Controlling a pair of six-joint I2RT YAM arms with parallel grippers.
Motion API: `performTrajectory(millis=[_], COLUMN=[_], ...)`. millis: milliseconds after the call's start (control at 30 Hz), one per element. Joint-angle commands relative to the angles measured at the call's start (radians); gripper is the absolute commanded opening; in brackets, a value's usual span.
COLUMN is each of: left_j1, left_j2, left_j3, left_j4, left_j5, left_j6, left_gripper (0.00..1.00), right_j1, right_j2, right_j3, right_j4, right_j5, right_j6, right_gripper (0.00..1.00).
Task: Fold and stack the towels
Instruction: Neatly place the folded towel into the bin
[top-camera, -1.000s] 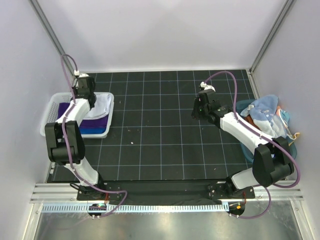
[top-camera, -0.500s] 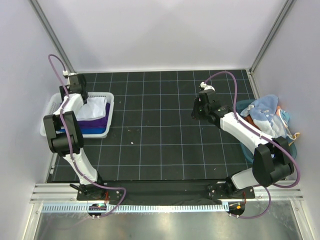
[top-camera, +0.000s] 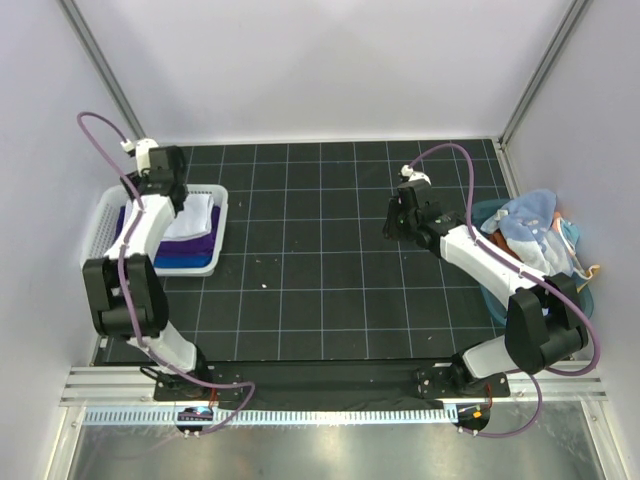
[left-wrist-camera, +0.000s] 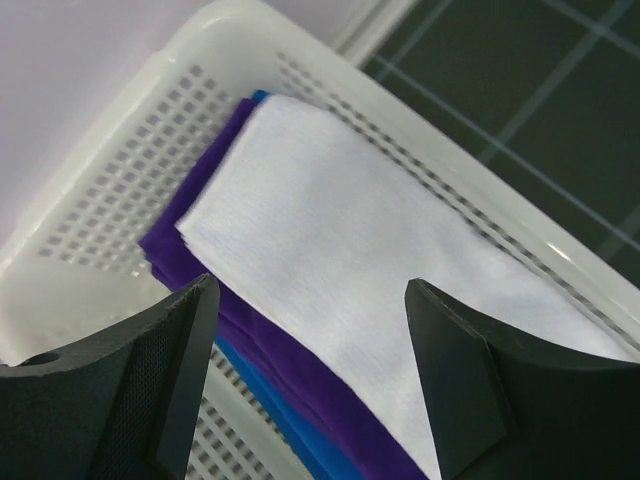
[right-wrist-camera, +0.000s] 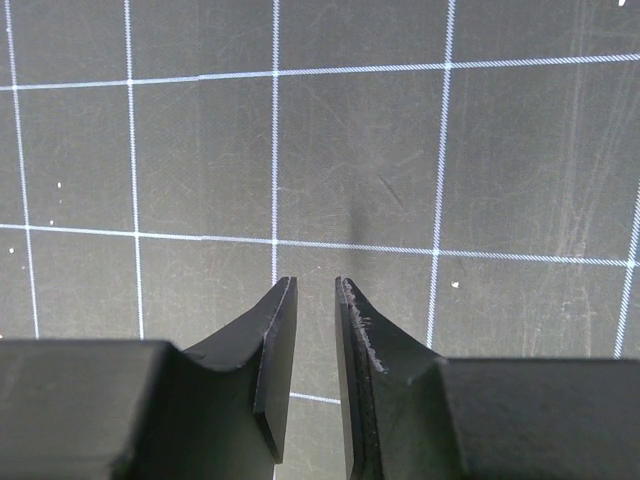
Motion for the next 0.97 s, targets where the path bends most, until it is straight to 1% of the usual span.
performTrajectory(millis=[0,33,67,167,200,267,300,333,367,400,433,500,533,567,600,700,733,833,900,933], left_j1=[-0.104,-0.118,-0.195,-0.313,-0.393,-0.463,-0.521,-0.550,-0.575,-0.596,-0.650,-0.708,-0.748,-0.764,-0.771,-0.802,-0.810,-0.813,-0.814,-0.814], left_j2=[-0.154,-0.182,-0.207,-0.309,-0.340,-0.427,-0.457,-0.510,-0.532,-0.546,-0.561,-0.593,-0.601,-0.609,-0.609,-0.587,-0.580,-0.538,-0.524,-0.520], left_j3=[-0.061,-0.078,-0.093,-0.154,-0.176,-0.240,-0.263,-0.310,-0.329,-0.344,-0.355,-0.394,-0.407,-0.442,-0.461,-0.519,-0.529,-0.518,-0.506,-0.503], left_j4=[-0.024,-0.047,-0.057,-0.100,-0.100,-0.103,-0.100,-0.094,-0.088,-0.077,-0.077,-0.065,-0.058,-0.046,0.004,0.096,0.156,0.205,0.215,0.222], left_j5=[-0.014,0.004,0.006,0.001,0.003,0.033,0.045,0.067,0.088,0.143,0.166,0.183,0.185,0.202,0.255,0.302,0.321,0.372,0.387,0.394], left_j6=[-0.174,-0.221,-0.244,-0.319,-0.334,-0.372,-0.381,-0.383,-0.372,-0.361,-0.346,-0.303,-0.305,-0.311,-0.312,-0.326,-0.328,-0.312,-0.300,-0.289], left_gripper=[0.79,0.79,0.79,0.79,0.79,0.79,0.79,0.79,0.79,0.79,0.79,0.79,0.79,0.79,0.79,0.80,0.80,0.80,0.80,0.80], right_j1=[-0.003,-0.003,-0.003,-0.005,-0.006,-0.006,-0.005,-0.005,-0.005,-0.005,-0.005,-0.005,-0.005,-0.005,-0.006,-0.005,-0.005,-0.005,-0.005,-0.005], right_j2=[-0.035,-0.040,-0.047,-0.077,-0.084,-0.116,-0.129,-0.152,-0.162,-0.170,-0.179,-0.187,-0.186,-0.179,-0.178,-0.185,-0.190,-0.210,-0.225,-0.227], right_j3=[0.000,-0.005,-0.008,-0.020,-0.022,-0.036,-0.048,-0.057,-0.066,-0.081,-0.088,-0.098,-0.097,-0.097,-0.102,-0.129,-0.137,-0.163,-0.172,-0.172], right_j4=[0.034,0.039,0.040,0.049,0.049,0.056,0.071,0.082,0.094,0.114,0.123,0.144,0.141,0.141,0.149,0.170,0.175,0.180,0.177,0.178], right_j5=[0.037,0.043,0.062,0.089,0.115,0.132,0.141,0.143,0.145,0.145,0.149,0.149,0.149,0.152,0.155,0.194,0.204,0.221,0.261,0.266], right_j6=[-0.010,-0.014,-0.013,-0.011,-0.011,-0.004,-0.001,0.007,0.010,0.010,0.012,0.013,0.015,0.013,0.013,0.013,0.012,0.010,0.013,0.015], right_gripper=[0.31,0.32,0.34,0.34,0.35,0.37,0.38,0.39,0.39,0.40,0.41,0.41,0.41,0.41,0.41,0.41,0.41,0.41,0.41,0.47])
